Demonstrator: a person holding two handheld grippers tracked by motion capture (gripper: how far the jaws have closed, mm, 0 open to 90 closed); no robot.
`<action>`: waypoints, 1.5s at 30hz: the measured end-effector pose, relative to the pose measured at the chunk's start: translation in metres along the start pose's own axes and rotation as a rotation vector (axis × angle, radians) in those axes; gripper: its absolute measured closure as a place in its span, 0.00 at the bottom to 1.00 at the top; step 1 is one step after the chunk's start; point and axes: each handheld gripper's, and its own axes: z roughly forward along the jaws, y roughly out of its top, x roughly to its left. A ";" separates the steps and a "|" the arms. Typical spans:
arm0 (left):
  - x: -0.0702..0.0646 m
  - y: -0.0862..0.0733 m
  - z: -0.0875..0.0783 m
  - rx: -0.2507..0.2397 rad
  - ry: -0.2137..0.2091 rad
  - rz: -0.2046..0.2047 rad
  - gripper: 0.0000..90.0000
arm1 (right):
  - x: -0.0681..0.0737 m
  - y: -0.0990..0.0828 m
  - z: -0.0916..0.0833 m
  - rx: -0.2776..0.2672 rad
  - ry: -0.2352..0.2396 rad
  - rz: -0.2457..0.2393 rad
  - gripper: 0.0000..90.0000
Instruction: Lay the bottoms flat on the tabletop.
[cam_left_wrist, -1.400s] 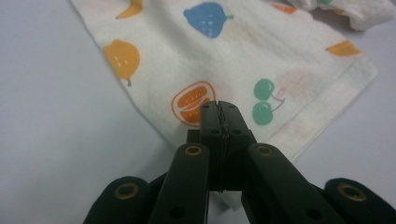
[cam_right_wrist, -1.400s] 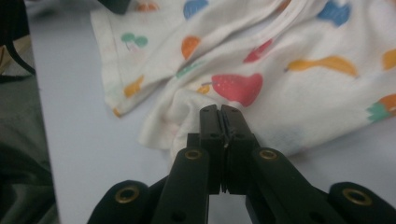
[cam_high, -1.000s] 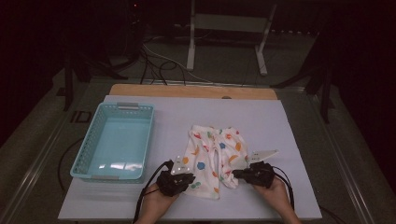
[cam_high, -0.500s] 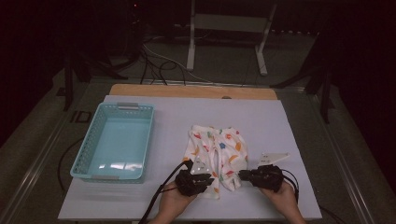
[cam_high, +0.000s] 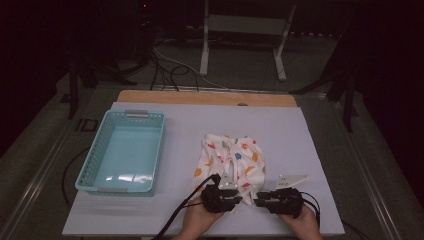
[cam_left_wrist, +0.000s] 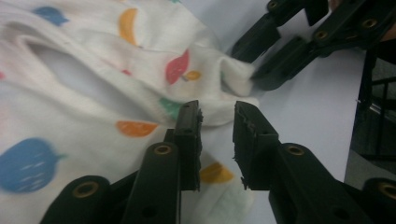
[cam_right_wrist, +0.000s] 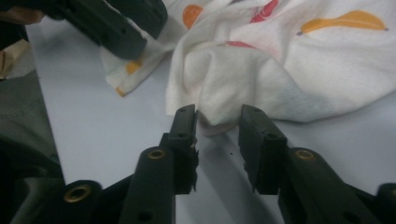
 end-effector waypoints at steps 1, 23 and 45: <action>-0.001 0.002 0.005 0.002 -0.010 -0.004 0.77 | 0.000 0.001 0.003 0.005 -0.005 -0.001 0.80; -0.006 0.008 0.012 0.037 -0.013 0.030 0.99 | 0.001 0.000 -0.018 -0.019 -0.012 -0.006 0.96; 0.007 -0.013 -0.002 0.091 -0.034 -0.006 1.00 | -0.001 -0.002 -0.008 -0.018 -0.017 0.015 0.80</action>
